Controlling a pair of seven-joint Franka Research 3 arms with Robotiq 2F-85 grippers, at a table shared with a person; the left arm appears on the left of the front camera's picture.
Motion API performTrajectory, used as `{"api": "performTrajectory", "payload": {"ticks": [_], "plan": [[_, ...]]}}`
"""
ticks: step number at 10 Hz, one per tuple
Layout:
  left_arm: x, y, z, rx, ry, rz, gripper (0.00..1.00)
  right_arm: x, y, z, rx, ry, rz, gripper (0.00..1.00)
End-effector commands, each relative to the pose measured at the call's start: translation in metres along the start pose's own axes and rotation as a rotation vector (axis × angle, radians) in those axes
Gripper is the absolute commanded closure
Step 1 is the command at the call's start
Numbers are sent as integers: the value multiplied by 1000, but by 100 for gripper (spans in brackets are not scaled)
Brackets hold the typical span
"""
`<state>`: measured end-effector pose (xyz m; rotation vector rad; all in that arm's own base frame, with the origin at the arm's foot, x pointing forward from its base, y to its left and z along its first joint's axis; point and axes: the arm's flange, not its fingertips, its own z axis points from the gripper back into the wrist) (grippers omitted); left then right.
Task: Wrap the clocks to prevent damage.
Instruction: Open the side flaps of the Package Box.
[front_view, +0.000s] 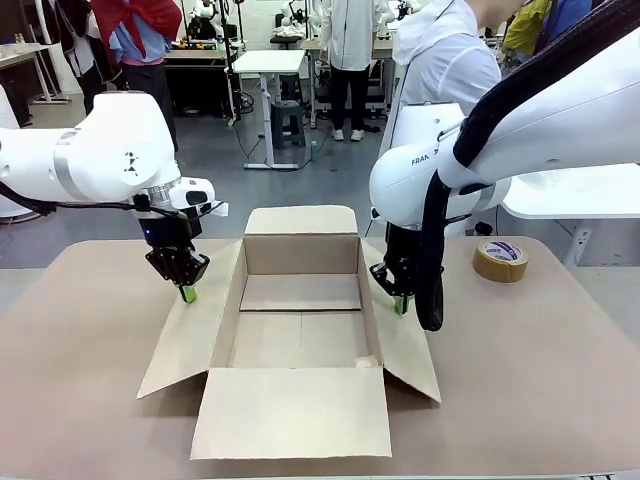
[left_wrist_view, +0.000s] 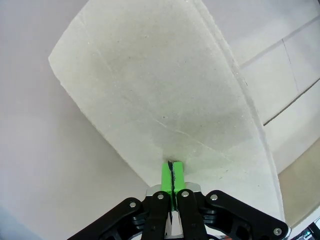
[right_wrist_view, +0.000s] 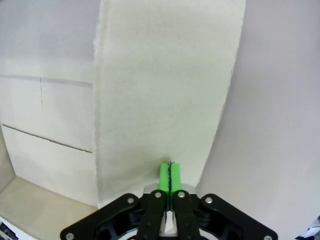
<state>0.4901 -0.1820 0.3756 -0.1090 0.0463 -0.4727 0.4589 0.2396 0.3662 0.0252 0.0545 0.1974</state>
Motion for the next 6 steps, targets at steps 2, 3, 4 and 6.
{"api": "performTrajectory", "payload": {"ticks": [2, 3, 4, 6], "plan": [[0, 2, 14, -12, -44, -12, 100, -4, -5, 4, 21, -24, 40, 99], [1, 0, 0, 0, -2, -1, 100, 0, -1, 1, 4, -1, 5, 99], [1, 0, 0, 0, -2, -1, 100, 0, -1, 1, 4, -1, 5, 99], [1, 0, 0, 0, -2, -1, 100, 0, -1, 1, 4, -1, 5, 99]]}}
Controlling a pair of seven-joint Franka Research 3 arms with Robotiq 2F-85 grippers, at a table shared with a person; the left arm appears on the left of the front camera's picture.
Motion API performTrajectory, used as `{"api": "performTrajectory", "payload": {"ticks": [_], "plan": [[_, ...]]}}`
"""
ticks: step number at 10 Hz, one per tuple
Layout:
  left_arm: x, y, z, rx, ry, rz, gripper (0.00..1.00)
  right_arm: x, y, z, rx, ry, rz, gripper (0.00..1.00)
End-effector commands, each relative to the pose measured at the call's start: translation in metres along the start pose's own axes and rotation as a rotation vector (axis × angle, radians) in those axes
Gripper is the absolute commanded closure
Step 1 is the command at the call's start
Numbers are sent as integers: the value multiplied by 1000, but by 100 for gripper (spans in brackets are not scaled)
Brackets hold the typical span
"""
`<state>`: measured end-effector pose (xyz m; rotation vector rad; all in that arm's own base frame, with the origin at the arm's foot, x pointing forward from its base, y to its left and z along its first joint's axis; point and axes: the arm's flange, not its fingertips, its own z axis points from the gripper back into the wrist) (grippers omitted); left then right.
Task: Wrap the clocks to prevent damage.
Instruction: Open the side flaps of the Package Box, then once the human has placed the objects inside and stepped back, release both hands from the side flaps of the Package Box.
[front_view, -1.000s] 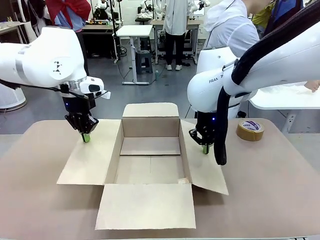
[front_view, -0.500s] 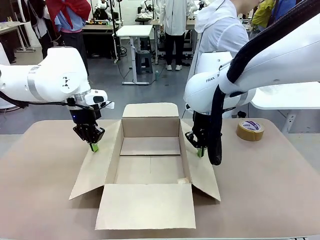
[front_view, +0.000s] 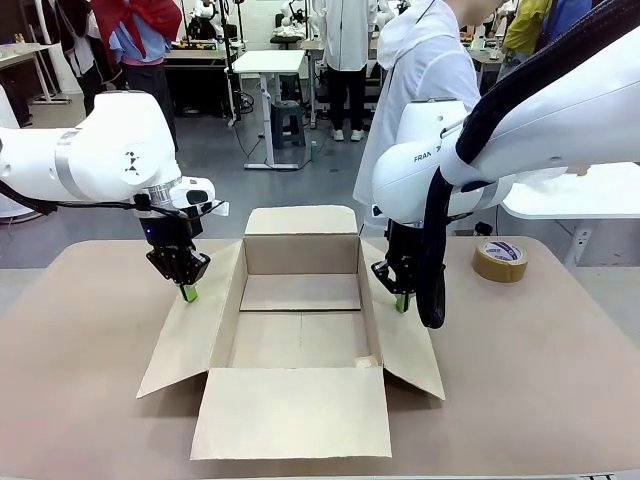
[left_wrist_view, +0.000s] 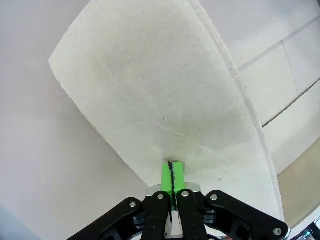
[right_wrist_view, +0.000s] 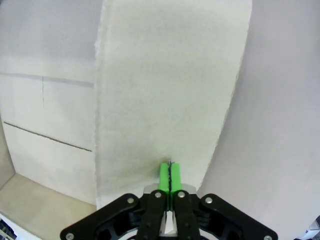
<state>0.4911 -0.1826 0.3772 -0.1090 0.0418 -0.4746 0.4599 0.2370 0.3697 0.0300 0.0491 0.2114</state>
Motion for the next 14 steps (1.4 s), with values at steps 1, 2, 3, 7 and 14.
{"api": "performTrajectory", "payload": {"ticks": [1, 2, 3, 7, 14], "plan": [[-1, 0, -1, -1, 2, 1, 100, 0, 1, -3, 0, 5, -9, 99], [-1, 0, -1, -1, 2, 1, 100, 0, 1, -3, 0, 5, -9, 99], [-1, 0, -1, -1, 2, 1, 100, 0, 1, -3, 0, 5, -9, 99], [-1, 0, -1, -1, 2, 1, 100, 0, 1, -3, 0, 5, -9, 99], [-1, 0, -1, -1, 2, 1, 100, 0, 1, -3, 0, 5, -9, 99]]}}
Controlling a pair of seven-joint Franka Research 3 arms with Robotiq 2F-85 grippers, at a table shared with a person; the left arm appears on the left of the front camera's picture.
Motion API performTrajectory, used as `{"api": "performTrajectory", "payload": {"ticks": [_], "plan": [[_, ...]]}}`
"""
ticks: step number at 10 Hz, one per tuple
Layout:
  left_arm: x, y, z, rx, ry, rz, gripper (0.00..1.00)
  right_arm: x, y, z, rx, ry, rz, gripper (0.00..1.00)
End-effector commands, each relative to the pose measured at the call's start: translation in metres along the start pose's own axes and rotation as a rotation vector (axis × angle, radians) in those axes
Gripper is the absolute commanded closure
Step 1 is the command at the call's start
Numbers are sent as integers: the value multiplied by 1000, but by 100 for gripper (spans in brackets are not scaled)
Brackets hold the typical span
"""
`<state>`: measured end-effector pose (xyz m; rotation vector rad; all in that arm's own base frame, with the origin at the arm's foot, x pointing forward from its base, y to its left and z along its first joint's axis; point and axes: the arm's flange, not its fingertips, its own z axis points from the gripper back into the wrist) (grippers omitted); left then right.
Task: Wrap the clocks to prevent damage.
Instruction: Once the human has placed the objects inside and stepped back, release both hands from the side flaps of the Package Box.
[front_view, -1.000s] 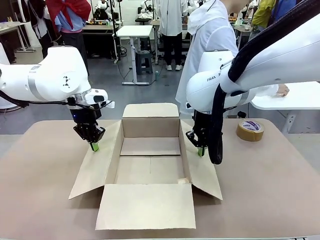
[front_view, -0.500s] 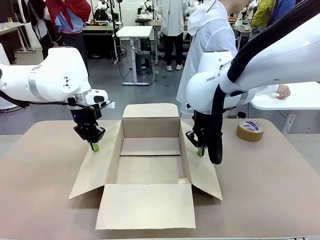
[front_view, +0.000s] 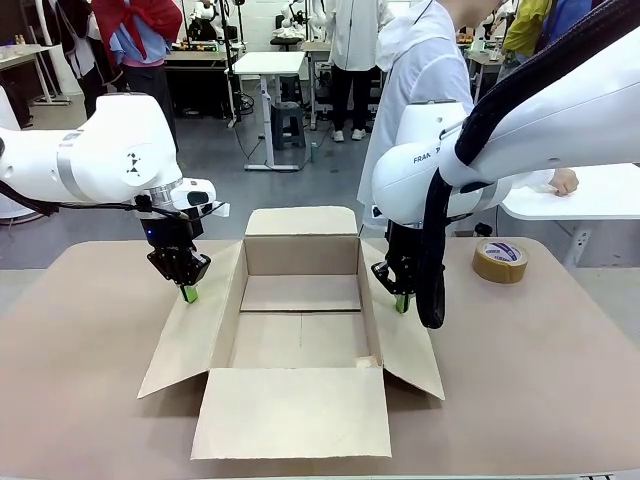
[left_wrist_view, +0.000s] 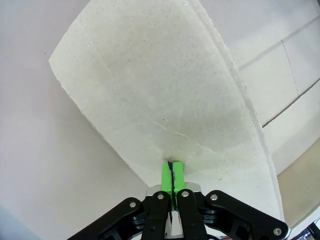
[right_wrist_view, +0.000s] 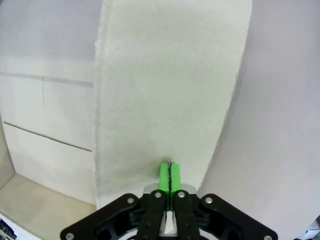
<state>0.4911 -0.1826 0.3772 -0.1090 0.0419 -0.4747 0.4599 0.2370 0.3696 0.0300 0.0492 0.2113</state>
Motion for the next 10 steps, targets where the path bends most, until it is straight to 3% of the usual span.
{"api": "performTrajectory", "payload": {"ticks": [1, 10], "plan": [[-1, 0, -1, -1, 2, 2, 100, 0, 1, -3, 0, 4, -9, 99], [-1, 0, -1, -1, 2, 2, 100, 0, 1, -3, 0, 4, -9, 99]]}}
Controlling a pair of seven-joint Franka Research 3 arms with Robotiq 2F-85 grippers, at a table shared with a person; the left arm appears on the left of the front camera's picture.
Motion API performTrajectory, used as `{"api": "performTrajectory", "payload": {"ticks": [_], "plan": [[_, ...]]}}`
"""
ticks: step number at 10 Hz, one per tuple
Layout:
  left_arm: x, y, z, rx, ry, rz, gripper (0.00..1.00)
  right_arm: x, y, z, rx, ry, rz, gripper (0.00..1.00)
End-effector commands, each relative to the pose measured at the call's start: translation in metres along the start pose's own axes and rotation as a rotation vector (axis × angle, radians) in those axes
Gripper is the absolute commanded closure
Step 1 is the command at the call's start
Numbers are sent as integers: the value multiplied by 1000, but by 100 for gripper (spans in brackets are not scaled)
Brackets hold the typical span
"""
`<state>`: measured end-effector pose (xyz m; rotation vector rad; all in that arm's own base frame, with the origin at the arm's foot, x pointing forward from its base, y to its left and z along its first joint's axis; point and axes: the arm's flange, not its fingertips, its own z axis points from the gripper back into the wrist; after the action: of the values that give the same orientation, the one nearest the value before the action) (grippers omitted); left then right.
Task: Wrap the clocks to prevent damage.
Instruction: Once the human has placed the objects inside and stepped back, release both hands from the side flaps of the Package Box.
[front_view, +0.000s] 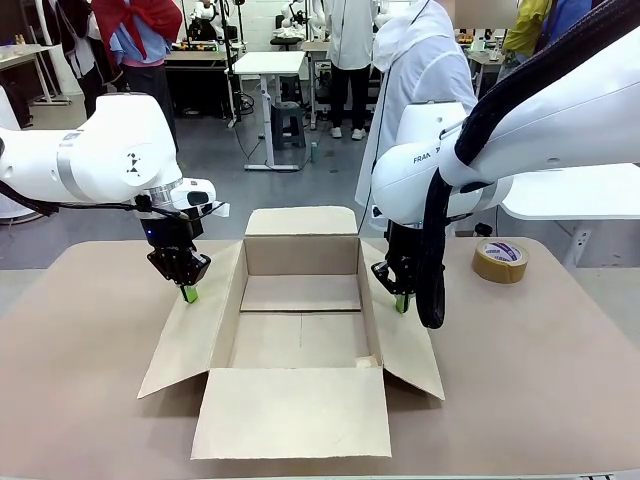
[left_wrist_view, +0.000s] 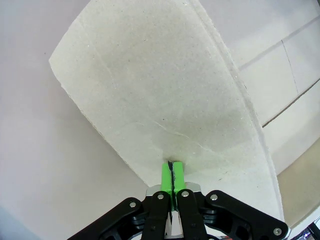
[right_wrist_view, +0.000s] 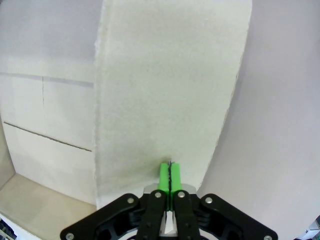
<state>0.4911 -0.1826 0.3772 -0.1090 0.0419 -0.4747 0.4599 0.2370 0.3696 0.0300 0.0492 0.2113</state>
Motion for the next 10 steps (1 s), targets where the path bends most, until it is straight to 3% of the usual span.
{"api": "performTrajectory", "payload": {"ticks": [1, 10], "plan": [[-1, 0, -1, -1, 2, 2, 100, 0, 1, -3, 0, 4, -9, 99], [-1, 0, -1, -1, 2, 2, 100, 0, 1, -3, 0, 4, -9, 99]]}}
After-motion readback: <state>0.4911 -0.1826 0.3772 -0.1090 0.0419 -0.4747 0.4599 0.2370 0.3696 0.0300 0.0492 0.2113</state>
